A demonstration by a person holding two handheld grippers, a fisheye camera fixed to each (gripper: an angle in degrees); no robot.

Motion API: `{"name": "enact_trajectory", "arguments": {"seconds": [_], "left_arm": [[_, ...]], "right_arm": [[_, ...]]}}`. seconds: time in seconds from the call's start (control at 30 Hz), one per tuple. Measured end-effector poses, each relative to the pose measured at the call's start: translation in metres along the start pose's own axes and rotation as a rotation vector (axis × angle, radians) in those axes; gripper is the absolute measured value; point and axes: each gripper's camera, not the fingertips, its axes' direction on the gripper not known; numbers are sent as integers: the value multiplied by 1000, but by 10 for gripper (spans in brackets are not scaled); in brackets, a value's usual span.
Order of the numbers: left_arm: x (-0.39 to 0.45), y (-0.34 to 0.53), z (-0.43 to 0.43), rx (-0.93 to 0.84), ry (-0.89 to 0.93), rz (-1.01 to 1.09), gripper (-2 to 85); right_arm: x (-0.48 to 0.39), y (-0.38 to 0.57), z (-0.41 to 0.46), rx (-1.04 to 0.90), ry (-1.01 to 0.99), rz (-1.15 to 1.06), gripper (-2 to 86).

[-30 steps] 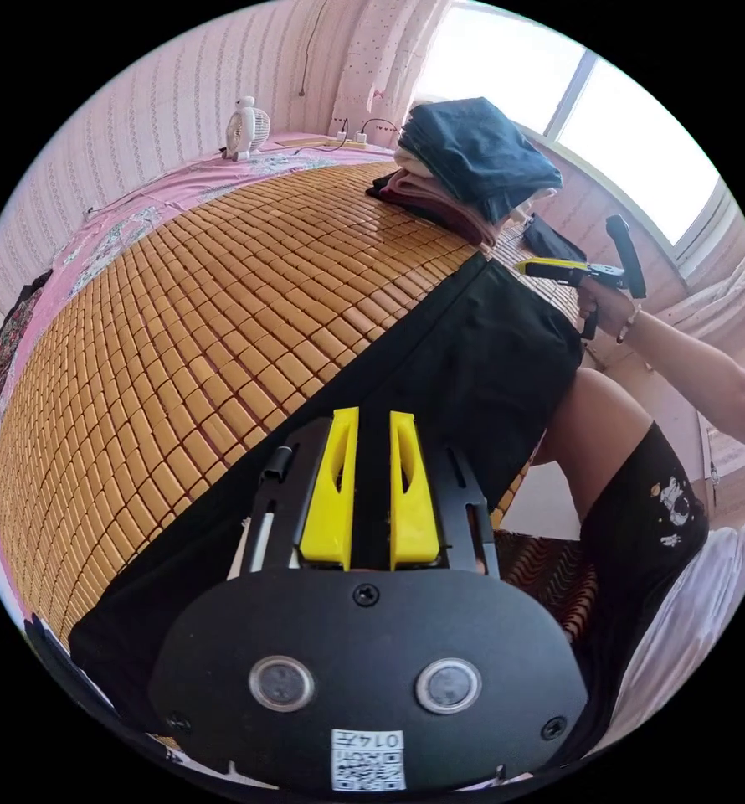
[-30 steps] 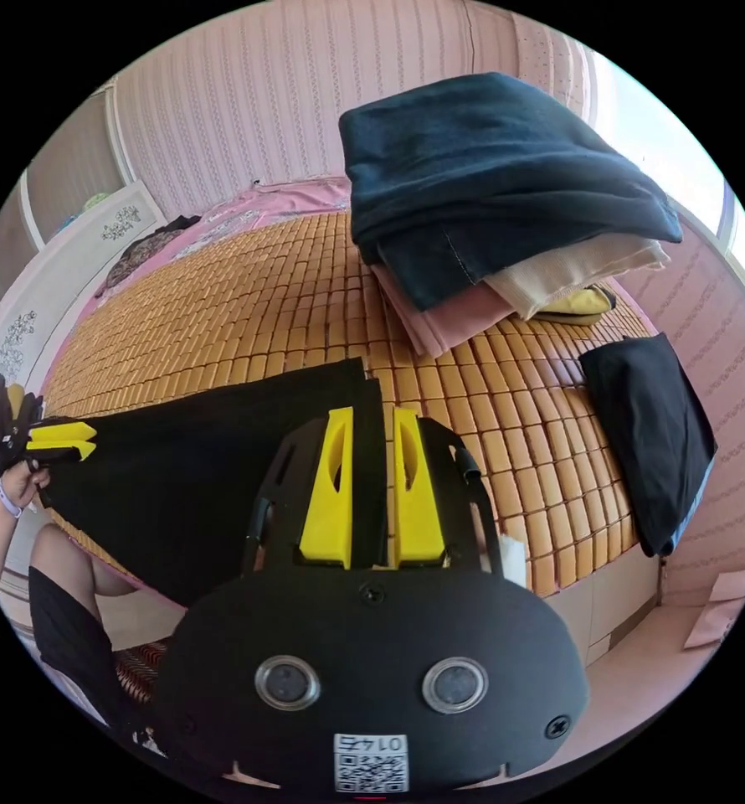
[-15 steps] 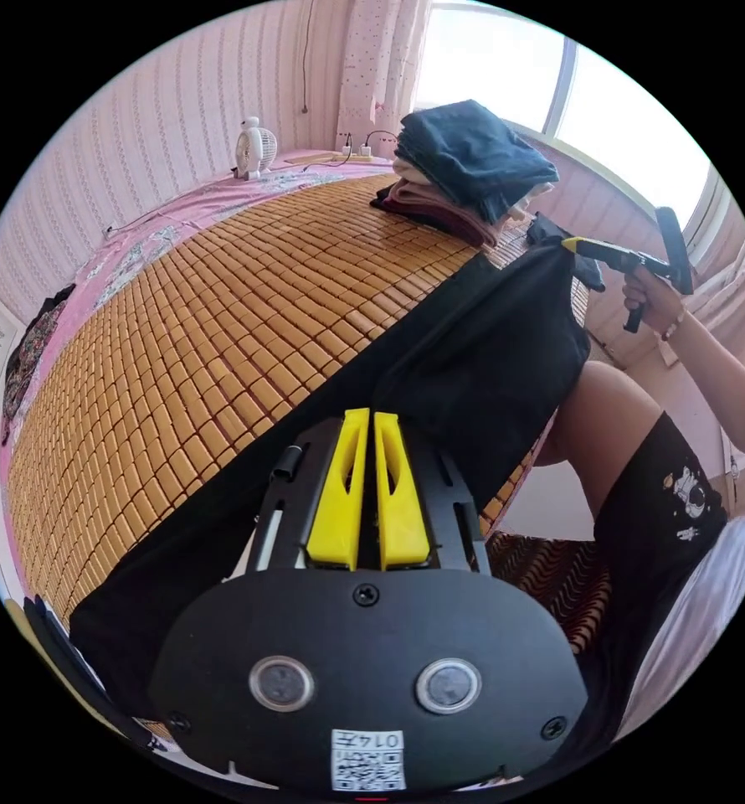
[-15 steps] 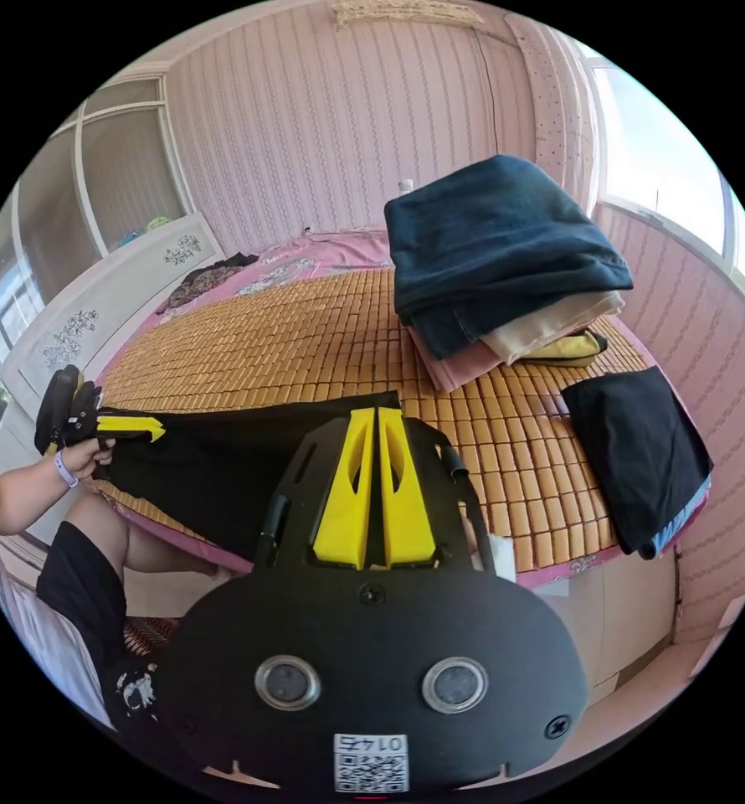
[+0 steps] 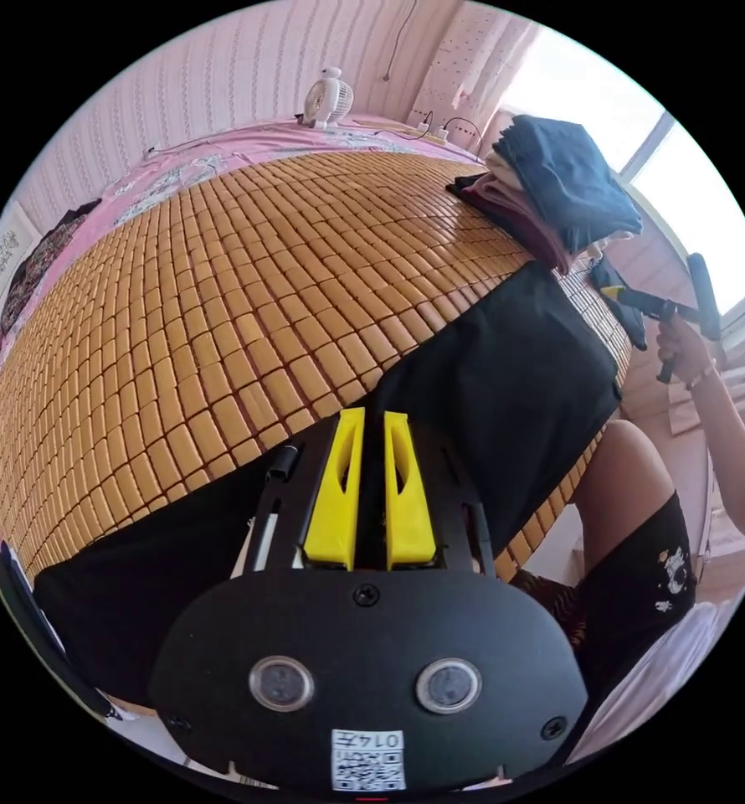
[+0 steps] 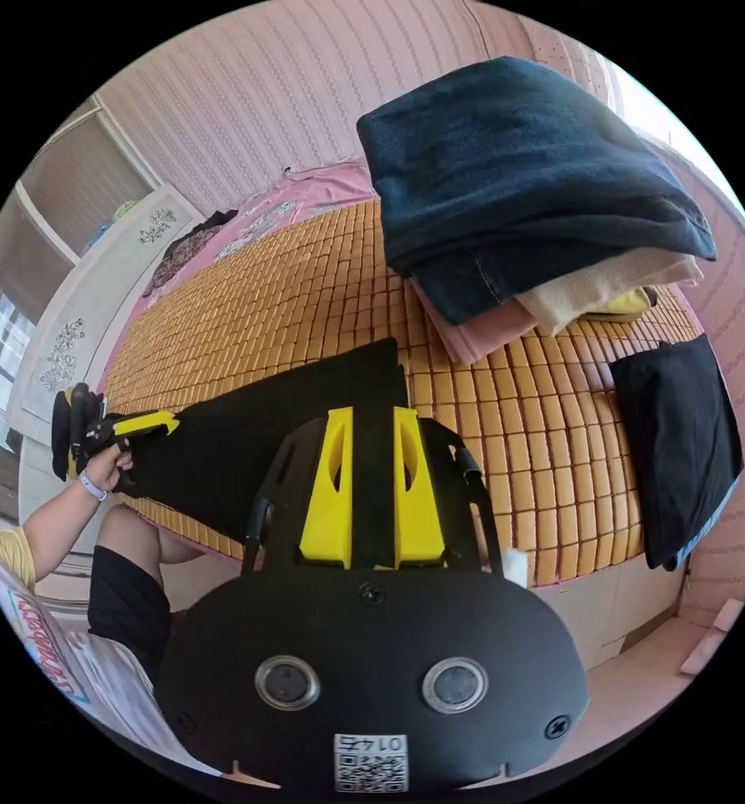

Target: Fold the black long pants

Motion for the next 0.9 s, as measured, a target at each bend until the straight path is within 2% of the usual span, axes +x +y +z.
{"name": "enact_trajectory", "arguments": {"seconds": [0.13, 0.27, 0.4, 0.53, 0.63, 0.77, 0.9], "left_arm": [[24, 15, -35, 89, -7, 119, 40], [48, 28, -36, 52, 40, 203, 40], [62, 35, -26, -1, 88, 211, 36], [72, 35, -43, 53, 124, 220, 29], [75, 36, -40, 39, 143, 229, 28], [76, 38, -29, -4, 137, 222, 34], [76, 39, -26, -28, 100, 211, 39]], "right_arm": [[13, 44, 7, -81, 51, 32, 81], [34, 66, 28, -145, -15, 116, 67], [47, 60, 11, -86, -87, 114, 17], [51, 72, -30, 16, -171, 129, 9], [68, 86, -19, -54, -145, 165, 11], [103, 108, 20, -121, -160, 277, 37], [119, 124, 13, 8, -168, 367, 104]]}}
